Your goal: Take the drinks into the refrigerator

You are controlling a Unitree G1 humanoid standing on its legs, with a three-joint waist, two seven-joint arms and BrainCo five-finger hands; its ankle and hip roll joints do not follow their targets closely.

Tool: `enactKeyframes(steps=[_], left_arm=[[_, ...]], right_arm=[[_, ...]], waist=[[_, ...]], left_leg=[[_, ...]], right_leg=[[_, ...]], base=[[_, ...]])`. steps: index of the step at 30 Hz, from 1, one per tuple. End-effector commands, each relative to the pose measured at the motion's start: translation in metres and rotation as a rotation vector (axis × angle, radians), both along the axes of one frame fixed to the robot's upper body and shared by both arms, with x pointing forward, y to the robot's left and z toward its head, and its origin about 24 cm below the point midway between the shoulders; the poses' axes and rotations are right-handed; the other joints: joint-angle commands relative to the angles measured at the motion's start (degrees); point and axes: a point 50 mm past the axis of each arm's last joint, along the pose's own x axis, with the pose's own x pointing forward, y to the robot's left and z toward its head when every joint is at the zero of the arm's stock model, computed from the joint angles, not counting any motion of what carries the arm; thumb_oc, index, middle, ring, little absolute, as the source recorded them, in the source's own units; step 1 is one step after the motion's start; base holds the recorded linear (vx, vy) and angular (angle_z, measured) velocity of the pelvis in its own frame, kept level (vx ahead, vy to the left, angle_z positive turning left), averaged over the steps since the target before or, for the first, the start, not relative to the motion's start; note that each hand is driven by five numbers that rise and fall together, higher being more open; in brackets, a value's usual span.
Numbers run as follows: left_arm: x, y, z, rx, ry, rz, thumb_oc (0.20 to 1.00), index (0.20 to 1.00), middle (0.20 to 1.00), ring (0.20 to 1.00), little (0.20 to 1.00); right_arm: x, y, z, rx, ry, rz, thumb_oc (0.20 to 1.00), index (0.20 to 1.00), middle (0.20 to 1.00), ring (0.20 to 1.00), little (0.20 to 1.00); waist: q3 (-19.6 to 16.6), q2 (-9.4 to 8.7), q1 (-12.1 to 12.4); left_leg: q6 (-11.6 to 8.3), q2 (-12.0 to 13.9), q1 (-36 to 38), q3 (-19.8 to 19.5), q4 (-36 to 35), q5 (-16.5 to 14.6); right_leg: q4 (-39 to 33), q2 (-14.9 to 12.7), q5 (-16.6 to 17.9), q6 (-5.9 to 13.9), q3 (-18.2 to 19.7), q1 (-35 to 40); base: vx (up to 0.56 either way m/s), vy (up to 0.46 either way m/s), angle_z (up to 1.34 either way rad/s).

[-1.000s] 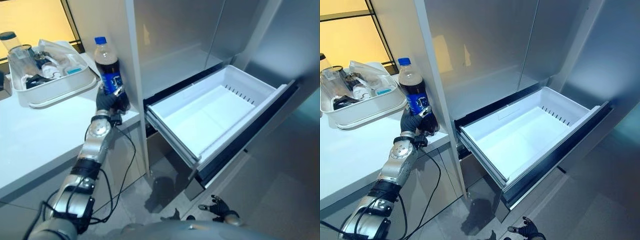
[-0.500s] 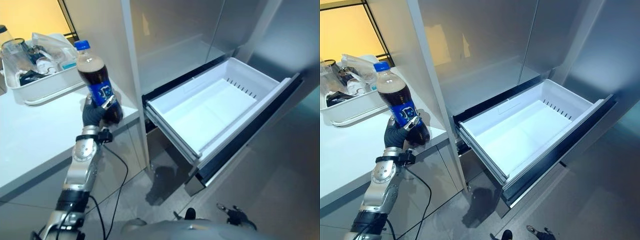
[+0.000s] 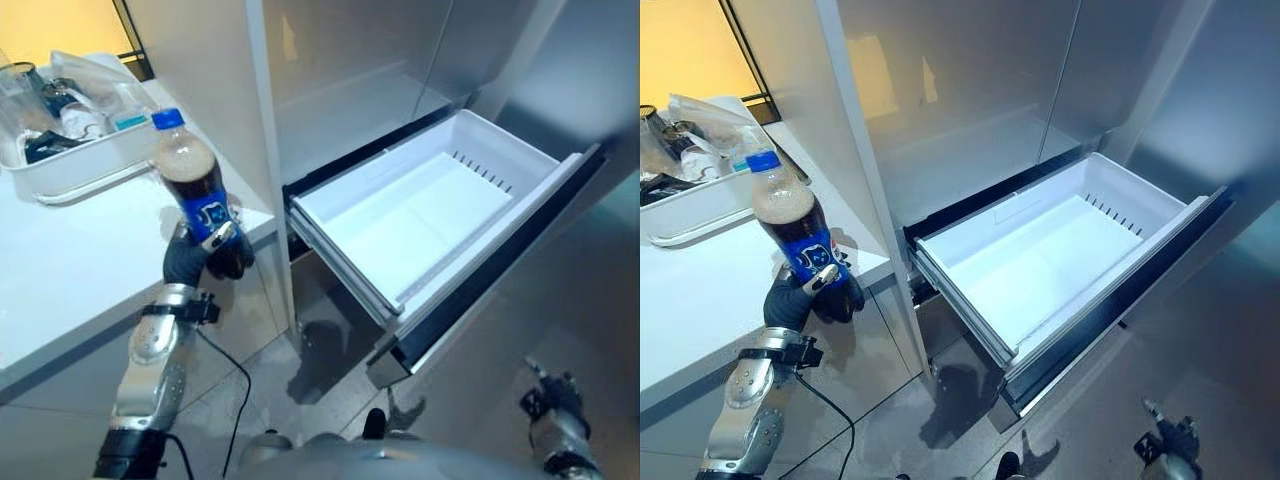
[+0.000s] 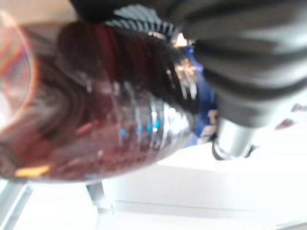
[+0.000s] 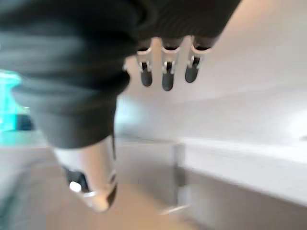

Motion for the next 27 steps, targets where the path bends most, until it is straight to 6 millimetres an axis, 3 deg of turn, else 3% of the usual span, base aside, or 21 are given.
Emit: enactKeyframes(steps=[1, 2, 3, 4, 5, 6, 8, 9, 11, 13, 22, 27], left_arm=[[0.004, -0.012, 0.047, -0.04, -0.268, -0.043, 0.2, 0.2, 0.2, 0.2, 0.2], [0.004, -0.012, 0.048, -0.039, -0.273, -0.041, 0.2, 0.2, 0.2, 0.2, 0.2], [0.003, -0.013, 0.049, -0.043, -0.281, -0.045, 0.2, 0.2, 0.2, 0.2, 0.2], [0.003, -0.013, 0.049, -0.042, -0.28, -0.045, 0.2, 0.2, 0.2, 0.2, 0.2], [0.003, -0.013, 0.05, -0.042, -0.281, -0.045, 0.2, 0.2, 0.2, 0.2, 0.2], [0.002, -0.014, 0.05, -0.038, -0.284, -0.048, 0.2, 0.2, 0.2, 0.2, 0.2], [0.0, -0.015, 0.052, -0.033, -0.295, -0.056, 0.2, 0.2, 0.2, 0.2, 0.2], [0.0, -0.015, 0.052, -0.033, -0.295, -0.056, 0.2, 0.2, 0.2, 0.2, 0.2], [0.0, -0.017, 0.05, -0.025, -0.287, -0.069, 0.2, 0.2, 0.2, 0.2, 0.2], [0.0, -0.016, 0.05, -0.022, -0.283, -0.071, 0.2, 0.2, 0.2, 0.2, 0.2], [0.006, -0.023, 0.037, 0.136, -0.222, -0.145, 0.2, 0.2, 0.2, 0.2, 0.2], [0.005, -0.029, 0.038, 0.189, -0.24, -0.209, 0.2, 0.2, 0.2, 0.2, 0.2]], right_arm=[[0.042, -0.018, 0.067, -0.265, -0.216, 0.017, 1.0, 1.0, 1.0, 1.0, 1.0], [0.05, -0.014, 0.085, -0.317, -0.288, 0.029, 1.0, 1.0, 1.0, 1.0, 1.0], [0.06, -0.005, 0.115, -0.412, -0.411, 0.063, 1.0, 1.0, 1.0, 1.0, 1.0], [0.06, -0.004, 0.115, -0.414, -0.409, 0.062, 1.0, 1.0, 1.0, 1.0, 1.0], [0.068, 0.011, 0.144, -0.49, -0.525, 0.107, 1.0, 1.0, 1.0, 1.0, 1.0], [0.068, 0.013, 0.151, -0.518, -0.546, 0.118, 1.0, 1.0, 1.0, 1.0, 1.0], [0.07, 0.033, 0.192, -0.648, -0.698, 0.195, 1.0, 1.0, 1.0, 1.0, 1.0], [0.069, 0.034, 0.192, -0.648, -0.696, 0.195, 1.0, 1.0, 1.0, 1.0, 1.0], [0.066, 0.062, 0.235, -0.759, -0.887, 0.329, 1.0, 1.0, 1.0, 1.0, 1.0], [0.065, 0.064, 0.237, -0.768, -0.891, 0.349, 1.0, 1.0, 1.0, 1.0, 1.0], [0.074, 0.118, 0.279, -0.913, -1.005, 0.853, 1.0, 1.0, 1.0, 1.0, 1.0], [0.082, 0.133, 0.281, -0.913, -0.999, 0.995, 1.0, 1.0, 1.0, 1.0, 1.0]], waist=[[-1.0, 0.29, 0.6], [-1.0, 0.29, 0.5], [-1.3, 0.33, 0.3], [-1.3, 0.32, 0.3], [-1.2, 0.38, 0.3], [-1.3, 0.29, 0.3], [-1.5, 0.04, 0.3], [-1.5, 0.04, 0.3], [-1.5, -0.23, 0.5], [-1.5, -0.37, 0.5], [-2.3, -1.68, 1.7], [-2.4, -2.06, 2.5]], left_leg=[[4.29, -3.9, -0.7, -0.3, 0.1, -4.4], [4.35, -3.9, -0.6, -0.3, 0.1, -4.4], [4.45, -3.9, -0.5, -0.2, 0.1, -4.5], [4.45, -3.9, -0.4, -0.2, 0.1, -4.5], [4.49, -3.8, -0.2, -0.1, 0.1, -4.6], [4.55, -3.8, -0.2, -0.1, 0.1, -4.6], [4.66, -3.9, -0.1, -0.1, 0.1, -4.6], [4.67, -3.9, -0.1, -0.1, 0.1, -4.6], [4.74, -3.9, -0.1, -0.2, 0.1, -4.6], [4.77, -3.9, -0.1, -0.2, 0.1, -4.6], [4.62, -3.8, -0.3, -0.5, 0.1, -4.1], [4.56, -3.8, -0.2, -0.7, 0.1, -3.9]], right_leg=[[7.1, 0.3, -4.2, 2.78, 0.1, 0.4], [7.2, 0.3, -4.2, 2.77, 0.3, 0.5], [7.1, 0.3, -4.2, 2.76, 0.4, 0.5], [7.1, 0.3, -4.2, 2.76, 0.4, 0.5], [7.2, 0.4, -4.3, 2.72, 0.6, 0.6], [7.2, 0.4, -4.3, 2.69, 0.6, 0.6], [7.2, 0.4, -4.2, 2.67, 0.6, 0.6], [7.2, 0.4, -4.2, 2.67, 0.6, 0.6], [7.2, 0.4, -4.2, 2.67, 0.5, 0.5], [7.2, 0.4, -4.2, 2.7, 0.4, 0.5], [7.4, 0.4, -4.0, 2.74, 0.0, 0.5], [7.7, 0.3, -4.0, 2.7, -0.4, 0.6]], base=[[0.0, 0.0, 0.0], [0.0, 0.0, 0.0], [0.0, 0.0, 0.0], [0.0, 0.0, 0.0], [0.0, 0.01, -0.03], [0.0, 0.014, -0.08], [-0.01, 0.006, -0.1], [-0.01, 0.002, -0.06], [-0.01, 0.002, -0.02], [0.0, 0.0, 0.0], [0.0, 0.0, 0.0], [0.0, 0.0, 0.0]])
